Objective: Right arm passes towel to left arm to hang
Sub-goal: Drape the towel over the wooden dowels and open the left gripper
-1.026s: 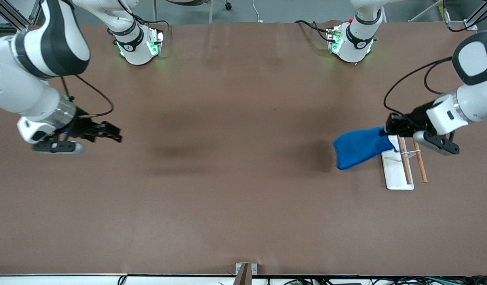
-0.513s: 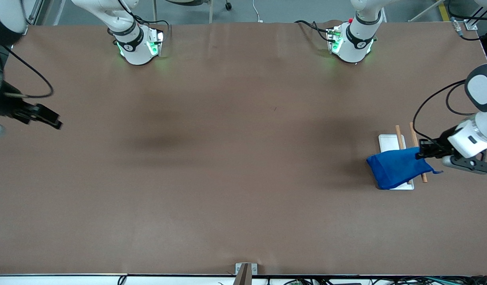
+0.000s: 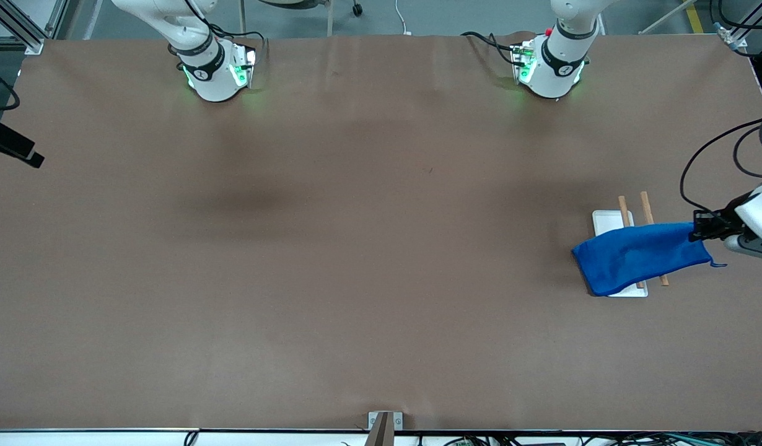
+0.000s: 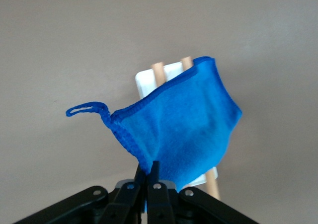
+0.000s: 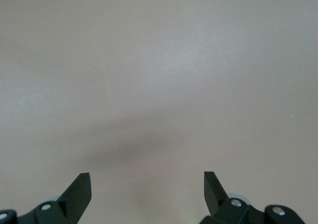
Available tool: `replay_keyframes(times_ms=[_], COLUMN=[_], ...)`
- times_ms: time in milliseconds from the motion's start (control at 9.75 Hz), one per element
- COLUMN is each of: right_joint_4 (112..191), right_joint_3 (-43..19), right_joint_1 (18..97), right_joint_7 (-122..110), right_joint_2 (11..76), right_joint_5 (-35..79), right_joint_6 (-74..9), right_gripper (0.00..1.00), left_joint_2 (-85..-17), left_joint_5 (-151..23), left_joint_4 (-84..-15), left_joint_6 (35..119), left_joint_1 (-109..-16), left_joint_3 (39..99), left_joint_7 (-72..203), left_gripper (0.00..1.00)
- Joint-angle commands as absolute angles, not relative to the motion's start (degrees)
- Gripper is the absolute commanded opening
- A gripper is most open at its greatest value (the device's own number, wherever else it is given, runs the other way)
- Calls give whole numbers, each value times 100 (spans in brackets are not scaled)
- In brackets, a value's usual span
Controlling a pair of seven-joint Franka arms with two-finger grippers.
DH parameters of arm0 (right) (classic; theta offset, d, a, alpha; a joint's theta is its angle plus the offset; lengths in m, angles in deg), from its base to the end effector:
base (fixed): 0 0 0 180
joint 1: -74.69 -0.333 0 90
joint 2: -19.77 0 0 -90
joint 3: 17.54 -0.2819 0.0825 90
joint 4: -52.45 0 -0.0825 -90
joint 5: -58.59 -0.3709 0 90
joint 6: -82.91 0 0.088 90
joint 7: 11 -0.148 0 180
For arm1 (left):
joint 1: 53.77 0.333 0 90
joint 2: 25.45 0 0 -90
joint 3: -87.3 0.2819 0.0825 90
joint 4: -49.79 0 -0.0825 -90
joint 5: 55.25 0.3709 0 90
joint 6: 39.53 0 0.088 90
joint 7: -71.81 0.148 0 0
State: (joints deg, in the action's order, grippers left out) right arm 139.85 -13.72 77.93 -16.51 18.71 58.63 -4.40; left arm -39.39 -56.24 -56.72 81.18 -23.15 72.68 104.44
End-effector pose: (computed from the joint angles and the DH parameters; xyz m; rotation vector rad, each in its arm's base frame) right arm 0.5286 -0.0659 0.5759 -3.1223 0.3439 -0.0265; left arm 0.5744 0.1673 0.3269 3.0481 -0.4201 0.0650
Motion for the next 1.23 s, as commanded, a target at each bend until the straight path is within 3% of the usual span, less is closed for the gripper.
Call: replay_keyframes(times_ms=[0,821,923,1026,1128], right_joint_4=[13982,13964,13973,13973,13982], right_joint_3=[-1297,-1324,-1324,-1324,-1324], right_joint_1=[7697,7715,7715,7724,7724], right_joint_7=[-1374,-1337,-1337,-1337,-1337], right_joint_2=[1854,1854,1854,1854,1854], right_joint_5=[6017,6017,6008,6008,5999], right_joint_6=[-437,-173,-173,-164,-164], right_gripper=[100,100,100,100,100], left_joint_2=[-4003,-4662,-4689,-4724,-4733], left_joint_5=[-5482,-5227,-5244,-5253,-5296], left_joint_4=[-5796,-5673,-5682,-5682,-5682], left_joint_6=[8184,8711,8703,8703,8703], left_joint_1=[-2039,-1686,-1712,-1704,-1704], left_joint_3=[7227,7218,7184,7175,7174], left_joint_7=[10809,10873,10829,10829,10829], left_gripper=[0,0,6,33,76])
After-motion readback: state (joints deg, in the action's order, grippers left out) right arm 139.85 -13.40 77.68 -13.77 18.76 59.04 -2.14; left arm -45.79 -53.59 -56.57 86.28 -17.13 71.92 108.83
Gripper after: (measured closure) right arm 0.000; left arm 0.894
